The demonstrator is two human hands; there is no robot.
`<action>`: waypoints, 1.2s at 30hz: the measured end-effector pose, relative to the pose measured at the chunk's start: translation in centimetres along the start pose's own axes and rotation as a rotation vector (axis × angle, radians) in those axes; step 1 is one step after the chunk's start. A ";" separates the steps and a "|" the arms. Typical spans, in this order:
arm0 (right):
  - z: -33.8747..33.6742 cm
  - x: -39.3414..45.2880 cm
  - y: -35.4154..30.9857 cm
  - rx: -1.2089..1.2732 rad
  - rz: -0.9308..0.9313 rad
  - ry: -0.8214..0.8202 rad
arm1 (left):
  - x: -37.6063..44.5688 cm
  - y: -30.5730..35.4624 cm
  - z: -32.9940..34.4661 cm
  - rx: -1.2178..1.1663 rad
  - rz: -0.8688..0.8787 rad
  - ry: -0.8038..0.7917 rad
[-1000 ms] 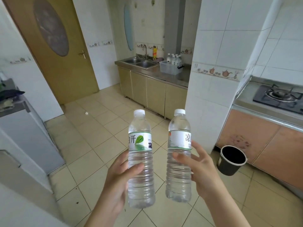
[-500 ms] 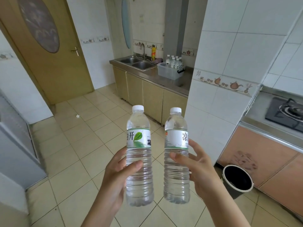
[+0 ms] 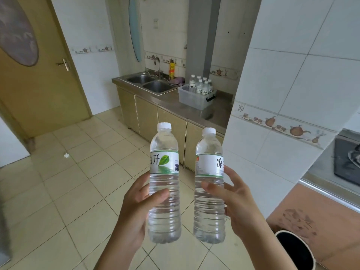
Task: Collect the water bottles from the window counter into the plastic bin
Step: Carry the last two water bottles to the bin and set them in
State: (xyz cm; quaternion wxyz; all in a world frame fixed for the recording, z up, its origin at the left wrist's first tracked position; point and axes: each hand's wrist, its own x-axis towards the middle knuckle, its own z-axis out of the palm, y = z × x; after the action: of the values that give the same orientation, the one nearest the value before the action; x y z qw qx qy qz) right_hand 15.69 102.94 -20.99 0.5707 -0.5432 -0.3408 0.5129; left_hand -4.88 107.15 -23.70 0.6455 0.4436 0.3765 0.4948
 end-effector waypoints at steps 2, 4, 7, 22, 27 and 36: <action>0.0 3.1 -0.5 0.009 -0.009 0.012 | 3.3 0.3 0.1 -0.008 -0.002 0.001; 0.0 6.6 -0.7 0.017 -0.014 0.027 | 6.6 0.4 0.2 -0.003 0.000 0.004; 0.0 12.2 -0.9 0.007 0.002 0.020 | 12.0 0.1 0.6 0.010 -0.010 0.016; 0.3 41.7 -6.0 0.003 0.043 -0.115 | 39.3 0.3 2.6 0.034 -0.027 0.109; 1.2 48.5 -6.9 0.043 0.057 -0.123 | 46.9 0.5 1.5 0.040 -0.029 0.115; 4.9 62.3 -7.5 0.032 0.065 -0.008 | 63.0 1.0 -1.8 0.033 -0.075 0.047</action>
State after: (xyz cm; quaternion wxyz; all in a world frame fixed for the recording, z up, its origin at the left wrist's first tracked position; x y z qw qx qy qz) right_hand 27.74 164.67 -23.38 0.5611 -0.5427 -0.3169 0.5388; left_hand 7.49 168.92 -26.32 0.6471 0.4283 0.4158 0.4743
